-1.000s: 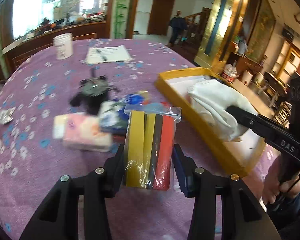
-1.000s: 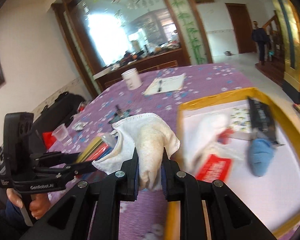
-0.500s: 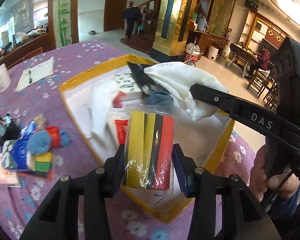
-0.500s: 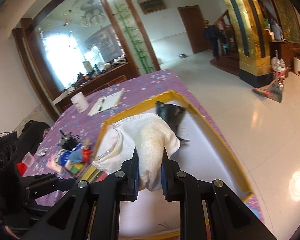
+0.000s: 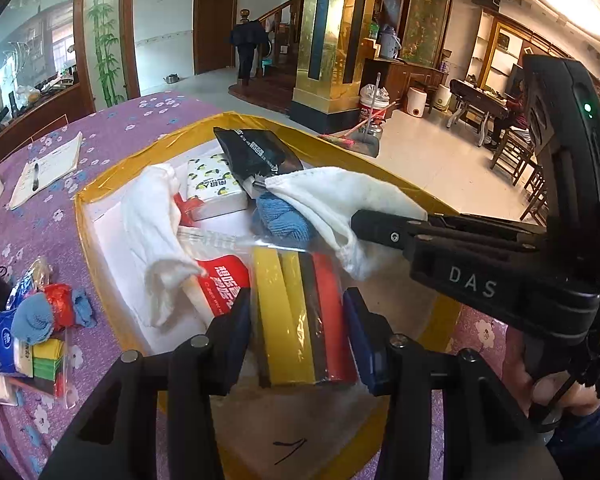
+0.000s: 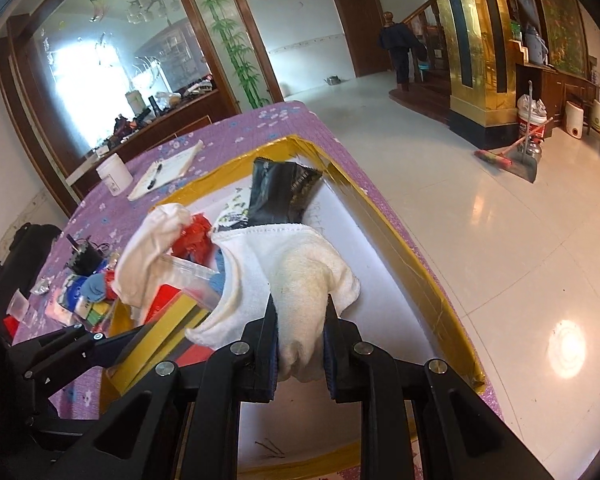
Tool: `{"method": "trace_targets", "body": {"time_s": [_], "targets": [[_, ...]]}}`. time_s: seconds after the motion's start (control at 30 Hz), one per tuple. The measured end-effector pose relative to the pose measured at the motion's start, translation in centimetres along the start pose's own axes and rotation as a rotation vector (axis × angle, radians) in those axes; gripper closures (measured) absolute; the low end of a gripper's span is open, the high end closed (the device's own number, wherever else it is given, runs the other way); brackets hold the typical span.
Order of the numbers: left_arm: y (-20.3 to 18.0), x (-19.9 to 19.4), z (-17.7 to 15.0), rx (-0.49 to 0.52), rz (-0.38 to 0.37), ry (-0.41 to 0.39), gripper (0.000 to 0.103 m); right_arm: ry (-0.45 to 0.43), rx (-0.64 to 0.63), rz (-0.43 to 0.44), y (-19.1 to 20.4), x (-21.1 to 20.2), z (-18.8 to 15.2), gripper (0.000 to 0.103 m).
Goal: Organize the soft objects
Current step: 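Release the sponge pack into the tray with the left gripper while the right gripper releases the towel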
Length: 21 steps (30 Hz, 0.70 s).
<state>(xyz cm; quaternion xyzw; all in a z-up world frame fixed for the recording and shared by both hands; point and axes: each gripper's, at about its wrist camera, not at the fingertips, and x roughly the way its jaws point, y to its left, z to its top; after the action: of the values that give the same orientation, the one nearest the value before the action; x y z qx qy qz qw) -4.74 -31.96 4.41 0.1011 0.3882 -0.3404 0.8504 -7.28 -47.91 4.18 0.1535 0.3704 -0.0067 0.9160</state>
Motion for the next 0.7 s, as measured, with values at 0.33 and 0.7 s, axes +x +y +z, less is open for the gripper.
{"method": "trace_targets", "body": {"time_s": [0.33,0.7], "targets": [[0.2,-0.1,-0.3,0.000,-0.061,-0.045,0.057,0.001,0.017,-0.036,-0.1,0.3,0.3,0.079],[0.3,-2.0,-0.3,-0.032,-0.098,-0.078,0.046,-0.064,0.042,-0.040,0.2,-2.3,0.9,0.057]]}}
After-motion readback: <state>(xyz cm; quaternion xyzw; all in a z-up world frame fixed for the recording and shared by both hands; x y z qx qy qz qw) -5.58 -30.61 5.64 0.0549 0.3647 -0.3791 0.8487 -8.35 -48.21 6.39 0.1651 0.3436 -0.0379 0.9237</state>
